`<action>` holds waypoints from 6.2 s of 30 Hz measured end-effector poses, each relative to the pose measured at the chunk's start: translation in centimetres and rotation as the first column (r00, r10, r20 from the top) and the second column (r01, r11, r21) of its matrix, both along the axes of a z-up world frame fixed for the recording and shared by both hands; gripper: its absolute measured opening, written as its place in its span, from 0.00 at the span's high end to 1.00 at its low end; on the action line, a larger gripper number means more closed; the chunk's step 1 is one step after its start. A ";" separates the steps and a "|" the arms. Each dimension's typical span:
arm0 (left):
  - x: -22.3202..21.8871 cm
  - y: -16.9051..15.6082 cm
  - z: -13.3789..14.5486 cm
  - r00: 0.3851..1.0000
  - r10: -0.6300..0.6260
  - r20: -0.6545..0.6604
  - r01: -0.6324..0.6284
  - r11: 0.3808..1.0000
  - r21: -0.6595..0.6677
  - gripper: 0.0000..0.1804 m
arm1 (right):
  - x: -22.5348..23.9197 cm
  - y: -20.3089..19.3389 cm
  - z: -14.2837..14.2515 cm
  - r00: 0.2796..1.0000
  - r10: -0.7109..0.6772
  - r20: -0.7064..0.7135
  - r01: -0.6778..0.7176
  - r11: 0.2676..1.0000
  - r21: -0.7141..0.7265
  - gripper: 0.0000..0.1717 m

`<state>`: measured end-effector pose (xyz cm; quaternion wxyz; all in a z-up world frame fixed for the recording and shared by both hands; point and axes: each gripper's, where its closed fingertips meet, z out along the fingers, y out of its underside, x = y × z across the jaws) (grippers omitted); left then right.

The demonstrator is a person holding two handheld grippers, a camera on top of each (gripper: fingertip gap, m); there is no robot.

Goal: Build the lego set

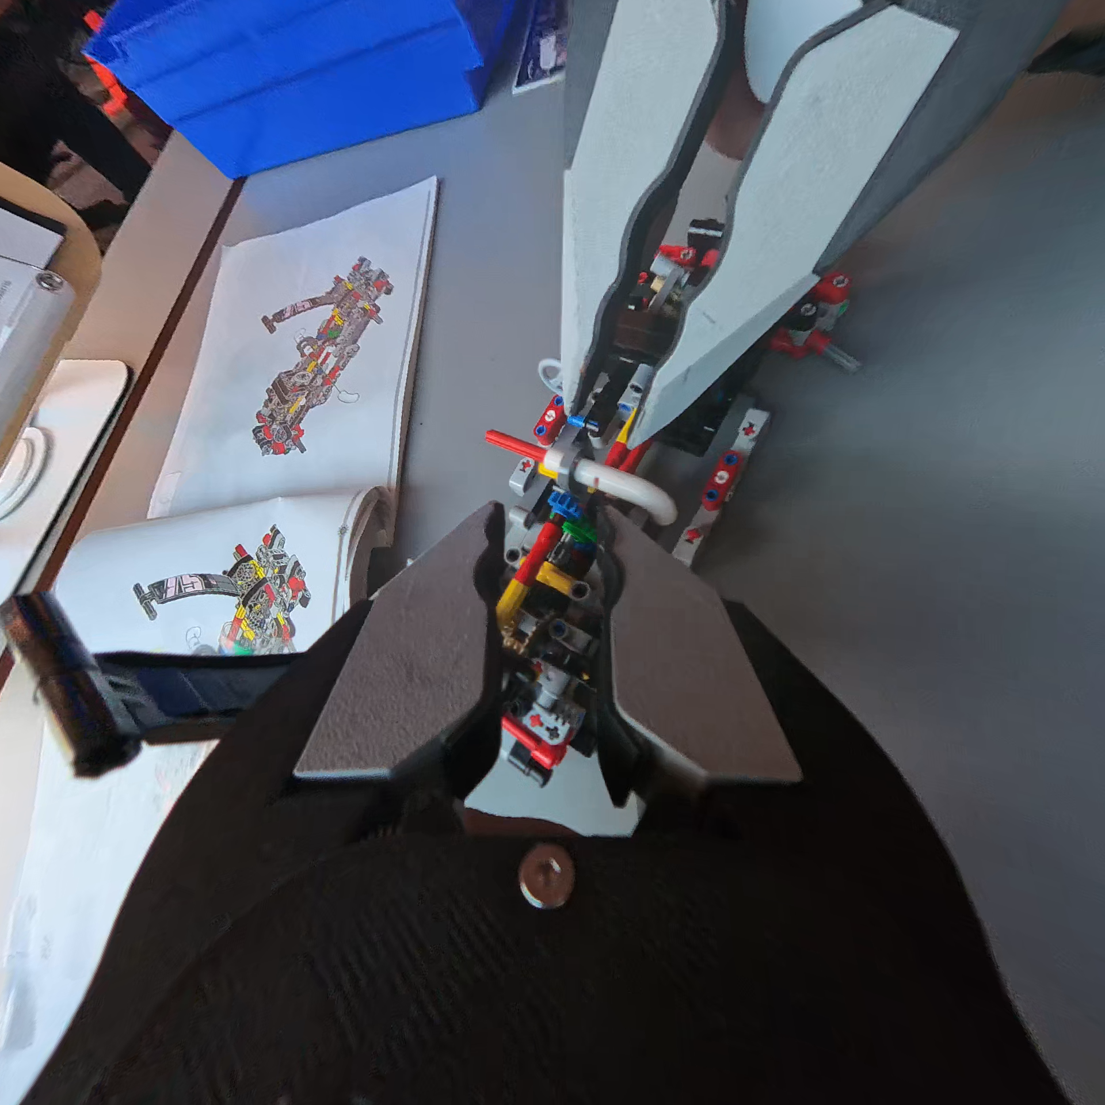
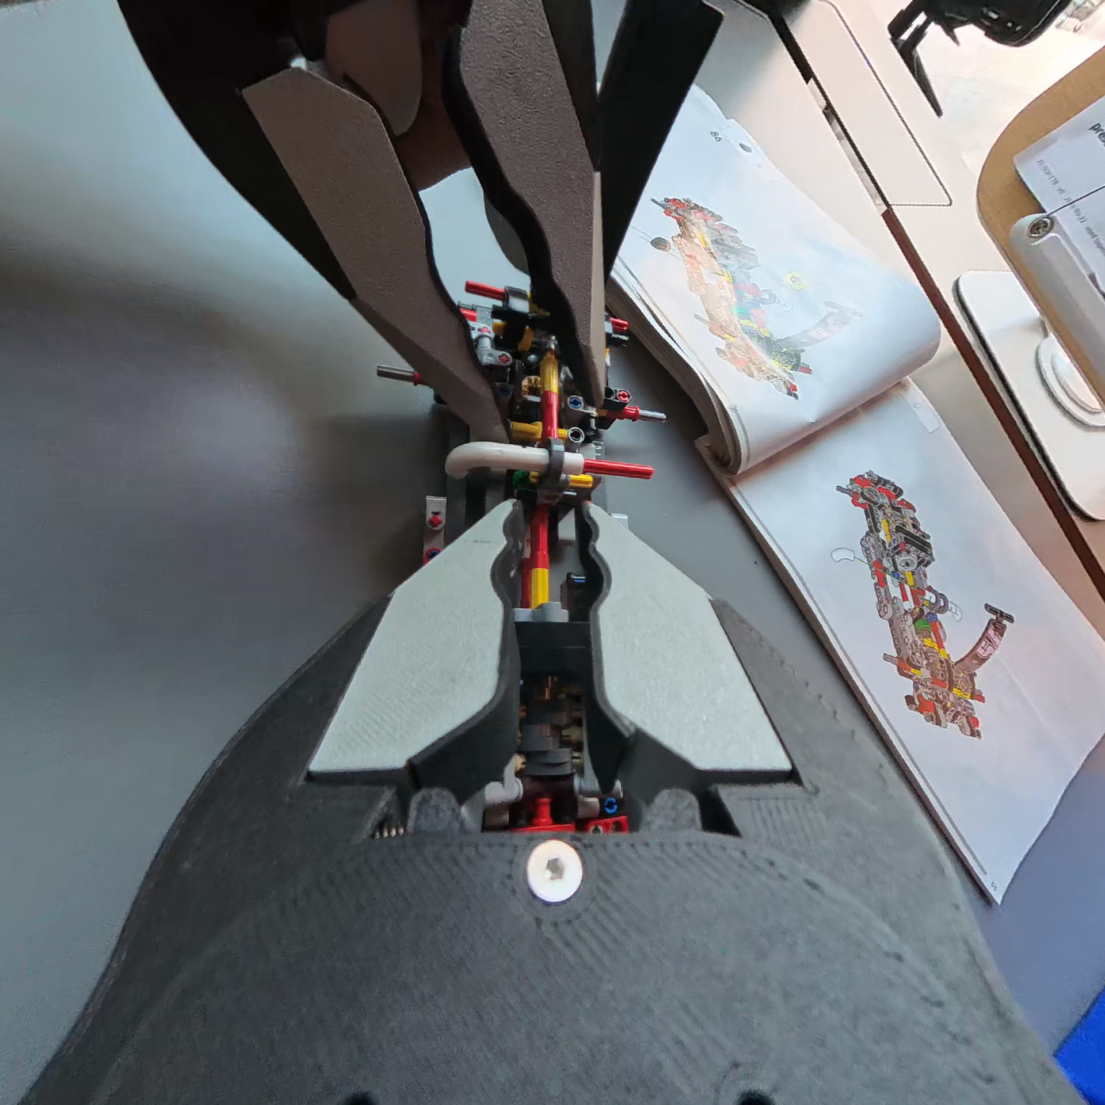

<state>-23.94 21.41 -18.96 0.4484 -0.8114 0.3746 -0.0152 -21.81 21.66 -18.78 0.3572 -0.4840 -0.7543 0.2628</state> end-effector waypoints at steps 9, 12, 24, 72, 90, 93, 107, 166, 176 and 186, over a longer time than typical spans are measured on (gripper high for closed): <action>-0.6 0.7 -2.0 0.996 -0.001 -0.088 -0.009 0.993 -0.117 0.89 | -0.6 0.0 -0.1 1.000 0.025 -0.015 -0.026 1.000 -0.018 0.92; -0.9 0.6 -2.4 0.988 0.009 -0.156 -0.026 0.994 -0.110 0.89 | -0.6 -0.1 -0.2 0.999 0.035 -0.009 -0.035 0.999 -0.003 0.91; -0.4 0.7 -2.8 0.981 -0.012 -0.192 -0.021 0.985 -0.171 0.88 | 0.5 2.2 2.1 0.999 -0.003 -0.047 -0.001 0.995 -0.096 0.90; -0.3 0.9 -2.7 0.986 0.051 -0.156 -0.084 0.973 -0.215 0.89 | -0.9 2.6 -0.9 0.962 -0.273 0.012 0.257 0.920 0.296 0.64; 0.9 0.8 -1.3 0.997 0.006 -0.071 -0.017 0.986 -0.163 0.95 | 0.0 3.2 -0.8 0.947 -0.292 -0.132 0.302 0.951 0.060 0.71; 0.9 1.0 -1.6 0.995 0.005 -0.098 -0.024 0.982 -0.186 0.94 | -0.1 2.8 -0.4 0.953 -0.268 -0.142 0.270 0.963 -0.006 0.71; 1.6 1.3 -1.6 0.998 -0.046 -0.050 0.035 0.979 -0.200 0.92 | -0.5 3.1 -0.8 0.973 -0.171 -0.156 0.171 0.985 -0.009 0.76; 2.0 1.8 -0.7 0.996 -0.076 0.045 0.082 0.985 -0.153 0.99 | -0.8 2.6 -0.8 0.991 -0.032 -0.127 0.040 0.998 0.054 0.84; 2.1 1.7 -0.7 0.996 -0.073 0.053 0.081 0.982 -0.170 1.00 | -0.8 2.1 -0.9 0.995 0.023 -0.098 -0.013 0.994 0.106 0.89; 2.0 1.7 -0.7 0.997 -0.059 0.056 0.068 0.982 -0.176 1.00 | -0.9 2.0 -1.0 0.996 0.058 -0.070 -0.051 0.993 0.104 0.91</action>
